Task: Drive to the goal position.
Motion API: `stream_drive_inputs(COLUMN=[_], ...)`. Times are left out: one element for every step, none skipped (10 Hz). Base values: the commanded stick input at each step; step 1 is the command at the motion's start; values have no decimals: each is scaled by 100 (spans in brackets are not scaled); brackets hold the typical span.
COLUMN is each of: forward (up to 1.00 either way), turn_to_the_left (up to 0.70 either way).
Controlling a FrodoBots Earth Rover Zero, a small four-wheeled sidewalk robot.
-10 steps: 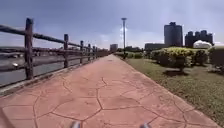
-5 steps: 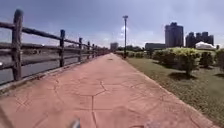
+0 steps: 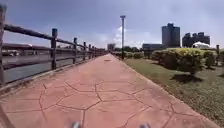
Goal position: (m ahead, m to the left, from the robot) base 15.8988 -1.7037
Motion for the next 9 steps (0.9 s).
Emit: stream_drive_inputs(forward=[70, 70, 70, 70, 70, 70, 70, 70, 70], turn_to_the_left=[0, 0, -10, -35, -35, -35, -35, -35, -14])
